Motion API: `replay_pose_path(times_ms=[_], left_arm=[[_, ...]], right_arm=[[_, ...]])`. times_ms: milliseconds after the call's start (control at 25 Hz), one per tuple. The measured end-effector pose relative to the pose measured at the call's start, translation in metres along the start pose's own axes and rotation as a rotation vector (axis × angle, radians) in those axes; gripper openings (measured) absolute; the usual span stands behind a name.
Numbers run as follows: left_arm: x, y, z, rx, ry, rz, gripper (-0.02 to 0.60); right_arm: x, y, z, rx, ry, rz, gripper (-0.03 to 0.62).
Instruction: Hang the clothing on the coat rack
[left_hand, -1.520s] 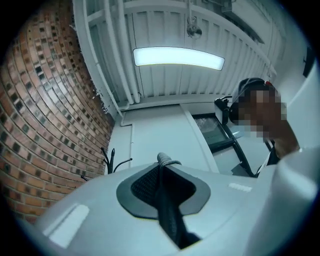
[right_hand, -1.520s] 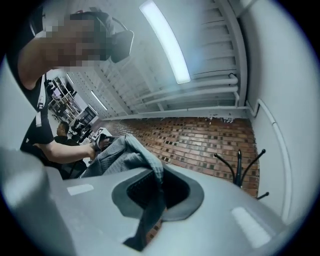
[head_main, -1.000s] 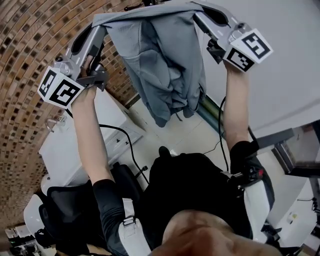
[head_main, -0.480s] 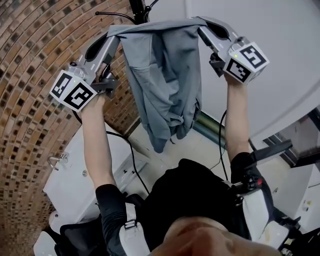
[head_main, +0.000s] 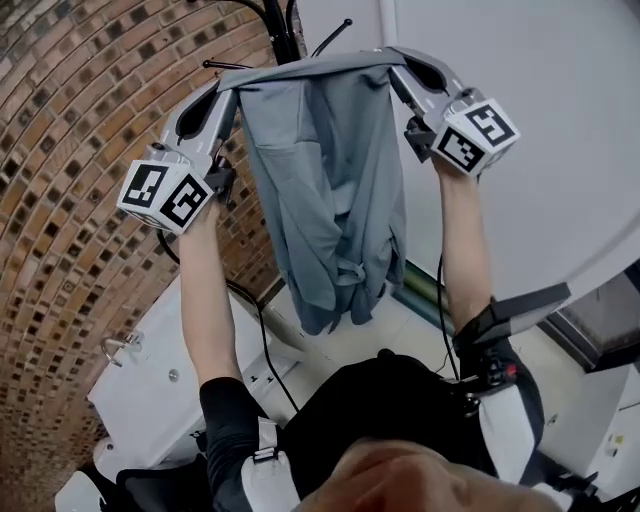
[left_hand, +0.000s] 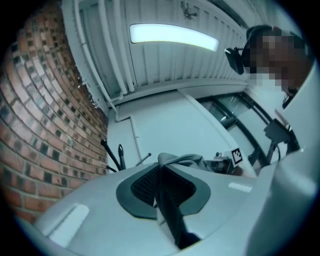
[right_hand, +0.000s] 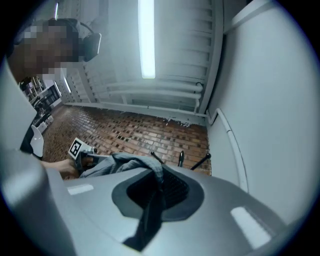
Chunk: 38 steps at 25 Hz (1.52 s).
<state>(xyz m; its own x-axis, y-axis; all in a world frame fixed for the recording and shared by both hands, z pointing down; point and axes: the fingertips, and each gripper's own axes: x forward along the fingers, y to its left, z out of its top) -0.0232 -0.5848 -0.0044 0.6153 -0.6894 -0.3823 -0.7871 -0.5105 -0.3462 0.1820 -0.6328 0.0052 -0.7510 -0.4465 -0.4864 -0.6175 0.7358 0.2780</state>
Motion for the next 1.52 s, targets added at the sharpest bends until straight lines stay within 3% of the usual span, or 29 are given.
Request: replay_pose_path(times_ms=[80, 160, 200, 280, 360, 480, 600, 720, 840, 920, 1040, 1120, 1280, 1520], left_arm=[[0.031, 0.043, -0.017, 0.148, 0.097, 0.127, 0.025], [0.062, 0.085, -0.076, 0.241, 0.354, 0.216, 0.023], [0.070, 0.093, -0.116, 0.258, 0.510, 0.203, 0.023], [0.069, 0.078, -0.185, 0.279, 0.739, 0.081, 0.029], [0.063, 0.048, -0.212, 0.316, 0.787, -0.039, 0.037], [0.063, 0.032, -0.206, 0.287, 0.706, -0.121, 0.038], [0.050, 0.028, -0.196, 0.227, 0.614, -0.150, 0.040], [0.031, 0.029, -0.187, 0.194, 0.515, -0.122, 0.038], [0.014, 0.029, -0.167, 0.160, 0.356, -0.049, 0.038], [0.007, 0.021, -0.151, 0.146, 0.250, -0.024, 0.038], [0.007, -0.008, -0.140, 0.143, 0.169, -0.064, 0.038], [0.010, -0.021, -0.133, 0.166, 0.149, -0.074, 0.038], [0.022, -0.043, -0.132, 0.177, 0.141, -0.100, 0.038], [0.021, -0.041, -0.125, 0.169, 0.091, -0.066, 0.038]], right_arm=[[0.039, -0.038, -0.007, -0.007, 0.001, -0.068, 0.009], [0.076, -0.069, -0.076, 0.013, 0.226, -0.118, 0.009], [0.083, -0.073, -0.125, 0.057, 0.371, -0.099, 0.009], [0.066, -0.061, -0.208, 0.140, 0.556, -0.020, 0.009], [0.036, -0.039, -0.248, 0.150, 0.613, 0.048, 0.009], [0.020, -0.022, -0.252, 0.088, 0.610, 0.101, 0.009], [0.014, -0.014, -0.247, 0.075, 0.592, 0.142, 0.009], [0.004, 0.002, -0.251, 0.098, 0.576, 0.197, 0.009], [-0.004, 0.014, -0.251, 0.121, 0.528, 0.203, 0.012], [-0.006, 0.013, -0.249, 0.121, 0.497, 0.171, 0.022], [-0.017, 0.007, -0.253, 0.159, 0.467, 0.080, 0.095], [-0.016, -0.004, -0.255, 0.202, 0.436, 0.021, 0.129], [-0.037, -0.031, -0.256, 0.263, 0.416, -0.111, 0.138], [-0.045, -0.039, -0.242, 0.256, 0.378, -0.151, 0.138]])
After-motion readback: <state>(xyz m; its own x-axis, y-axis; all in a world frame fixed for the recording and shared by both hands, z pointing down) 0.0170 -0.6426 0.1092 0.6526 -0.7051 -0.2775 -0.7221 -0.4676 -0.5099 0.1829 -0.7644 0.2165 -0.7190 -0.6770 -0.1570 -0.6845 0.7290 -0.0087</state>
